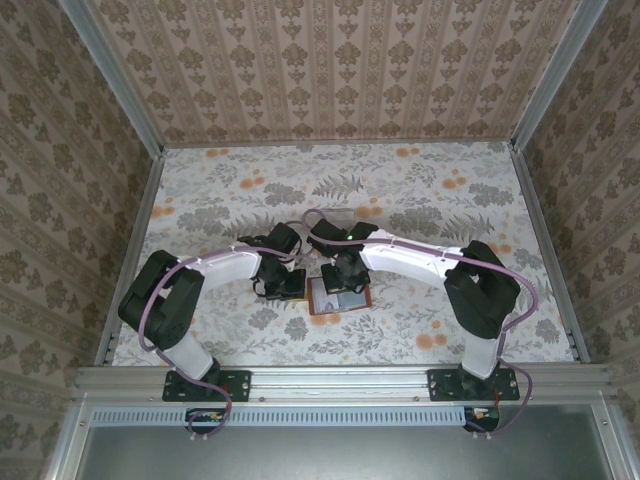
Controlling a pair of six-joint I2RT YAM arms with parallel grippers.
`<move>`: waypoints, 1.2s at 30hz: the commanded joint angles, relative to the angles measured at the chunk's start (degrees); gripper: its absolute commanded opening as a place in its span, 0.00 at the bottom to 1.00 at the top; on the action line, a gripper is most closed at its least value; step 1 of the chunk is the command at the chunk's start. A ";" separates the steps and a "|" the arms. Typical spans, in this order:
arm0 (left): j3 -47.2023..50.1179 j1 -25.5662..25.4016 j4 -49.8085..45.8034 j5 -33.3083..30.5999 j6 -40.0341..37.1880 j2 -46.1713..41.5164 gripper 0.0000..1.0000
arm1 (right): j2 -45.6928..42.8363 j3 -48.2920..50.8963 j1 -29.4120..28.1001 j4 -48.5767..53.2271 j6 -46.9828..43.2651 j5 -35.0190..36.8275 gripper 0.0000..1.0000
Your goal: Take the credit cards out of the card holder
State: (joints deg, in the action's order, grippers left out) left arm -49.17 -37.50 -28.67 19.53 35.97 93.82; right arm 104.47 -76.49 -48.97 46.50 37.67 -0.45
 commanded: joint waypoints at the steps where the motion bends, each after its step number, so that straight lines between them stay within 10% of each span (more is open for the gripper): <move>1: 0.79 -0.52 -1.83 -0.47 -1.08 2.51 0.05 | -1.83 1.75 0.34 0.77 -0.20 0.08 0.01; 36: -0.35 -1.73 -1.84 -1.95 1.63 -2.14 0.05 | -3.83 8.55 6.91 3.26 -4.51 10.97 0.28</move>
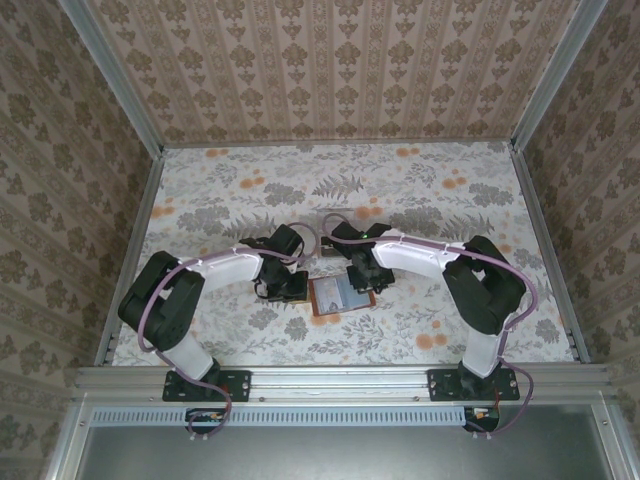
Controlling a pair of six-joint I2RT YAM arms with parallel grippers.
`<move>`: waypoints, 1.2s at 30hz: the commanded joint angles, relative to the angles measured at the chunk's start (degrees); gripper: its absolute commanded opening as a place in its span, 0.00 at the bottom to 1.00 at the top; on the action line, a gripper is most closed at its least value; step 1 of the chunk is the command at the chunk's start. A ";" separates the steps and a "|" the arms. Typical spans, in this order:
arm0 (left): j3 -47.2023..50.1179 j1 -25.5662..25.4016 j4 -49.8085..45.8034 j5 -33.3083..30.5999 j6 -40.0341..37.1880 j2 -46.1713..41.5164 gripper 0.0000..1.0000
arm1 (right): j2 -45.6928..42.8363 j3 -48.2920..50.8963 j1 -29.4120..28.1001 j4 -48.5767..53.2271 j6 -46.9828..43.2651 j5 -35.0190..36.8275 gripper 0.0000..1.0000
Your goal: Take the credit cards out of the card holder
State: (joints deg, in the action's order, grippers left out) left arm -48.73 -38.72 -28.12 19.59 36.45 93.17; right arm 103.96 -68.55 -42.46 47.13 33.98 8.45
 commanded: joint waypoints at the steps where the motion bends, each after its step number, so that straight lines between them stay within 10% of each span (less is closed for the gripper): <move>1: -1.28 -0.52 -2.45 -2.08 1.17 -1.71 0.05 | -3.70 0.61 0.53 2.61 -0.82 1.77 0.28; 18: -4.71 -3.46 4.45 2.89 5.01 0.68 0.05 | -5.37 7.09 3.52 -19.92 6.72 -27.25 0.19; 36: -4.44 -3.69 1.71 2.12 2.65 4.39 0.05 | 0.35 7.47 3.71 -25.60 8.65 -33.28 0.15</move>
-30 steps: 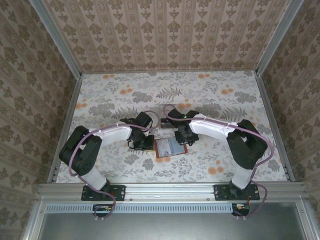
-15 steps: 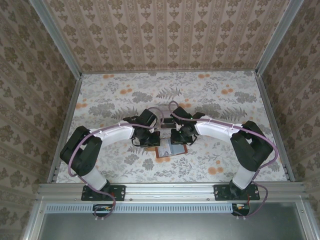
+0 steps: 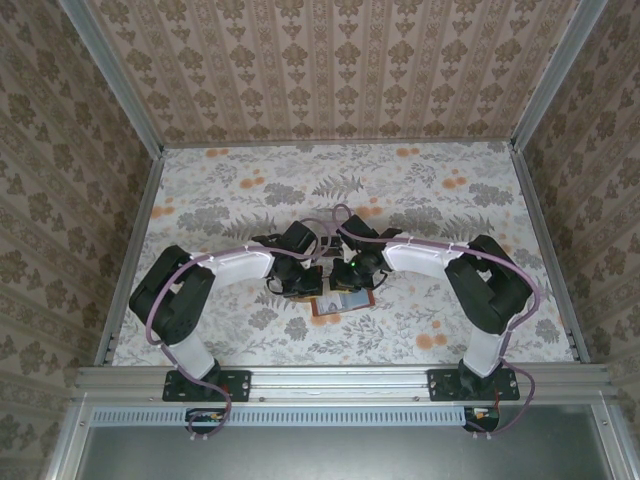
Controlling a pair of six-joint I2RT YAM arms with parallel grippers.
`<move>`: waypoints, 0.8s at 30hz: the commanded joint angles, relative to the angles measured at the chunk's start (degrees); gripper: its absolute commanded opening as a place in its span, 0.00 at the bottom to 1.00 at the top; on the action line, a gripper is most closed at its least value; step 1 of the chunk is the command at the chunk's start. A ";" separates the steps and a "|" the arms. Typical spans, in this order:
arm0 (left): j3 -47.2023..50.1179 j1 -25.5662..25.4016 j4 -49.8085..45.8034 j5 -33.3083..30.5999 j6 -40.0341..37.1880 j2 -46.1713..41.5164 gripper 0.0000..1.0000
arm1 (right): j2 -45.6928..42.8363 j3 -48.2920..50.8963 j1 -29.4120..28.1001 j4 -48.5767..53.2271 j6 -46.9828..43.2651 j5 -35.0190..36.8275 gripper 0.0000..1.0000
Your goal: Take the credit cards out of the card holder
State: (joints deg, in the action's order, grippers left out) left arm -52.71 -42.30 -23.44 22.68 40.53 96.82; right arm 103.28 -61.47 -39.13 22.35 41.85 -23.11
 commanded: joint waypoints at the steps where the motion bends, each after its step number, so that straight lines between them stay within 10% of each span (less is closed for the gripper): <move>1: -0.42 -0.08 -3.15 -1.04 -1.56 0.74 0.05 | 1.21 0.45 0.38 -0.79 0.68 -1.55 0.15; 24: -1.33 1.35 -6.25 -1.85 -3.69 0.26 0.06 | -0.09 -1.99 0.45 6.30 -1.42 5.03 0.27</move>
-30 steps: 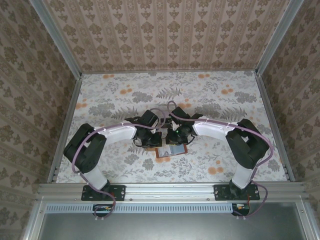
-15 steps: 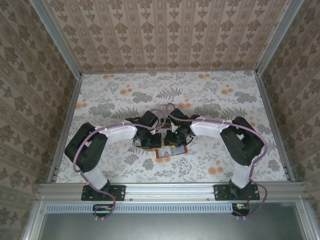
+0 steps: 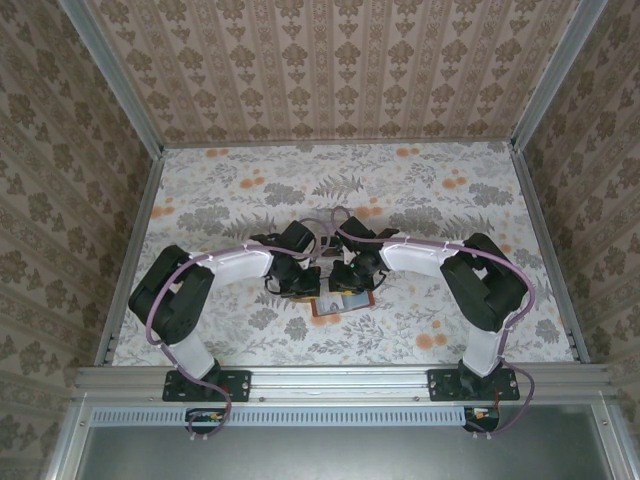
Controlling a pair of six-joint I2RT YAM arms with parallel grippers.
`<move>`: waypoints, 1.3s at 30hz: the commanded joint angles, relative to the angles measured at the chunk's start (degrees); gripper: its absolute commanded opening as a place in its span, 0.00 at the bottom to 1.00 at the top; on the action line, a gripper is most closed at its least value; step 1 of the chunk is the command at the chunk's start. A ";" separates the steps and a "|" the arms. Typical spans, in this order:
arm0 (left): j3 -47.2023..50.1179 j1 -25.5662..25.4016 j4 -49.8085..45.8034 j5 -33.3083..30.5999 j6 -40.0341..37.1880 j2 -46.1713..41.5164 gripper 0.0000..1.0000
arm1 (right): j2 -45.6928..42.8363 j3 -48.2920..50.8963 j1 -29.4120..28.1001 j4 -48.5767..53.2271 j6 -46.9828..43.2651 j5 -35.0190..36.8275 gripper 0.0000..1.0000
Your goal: Take the credit cards out of the card holder
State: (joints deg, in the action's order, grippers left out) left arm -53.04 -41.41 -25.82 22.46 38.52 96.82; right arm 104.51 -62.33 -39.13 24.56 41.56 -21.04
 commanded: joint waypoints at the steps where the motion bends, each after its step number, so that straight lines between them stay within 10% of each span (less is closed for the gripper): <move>1: -1.07 0.57 -3.97 -1.56 -1.77 0.23 0.06 | -1.58 -1.15 0.38 4.03 -1.13 2.80 0.27; 39: -4.66 -0.45 -6.12 0.69 -3.10 5.58 0.06 | 1.33 0.87 1.96 0.43 -1.54 -3.76 0.29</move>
State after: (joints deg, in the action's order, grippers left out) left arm -57.32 -41.58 -28.77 24.25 37.21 100.49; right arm 104.64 -62.50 -37.39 25.43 40.49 -23.18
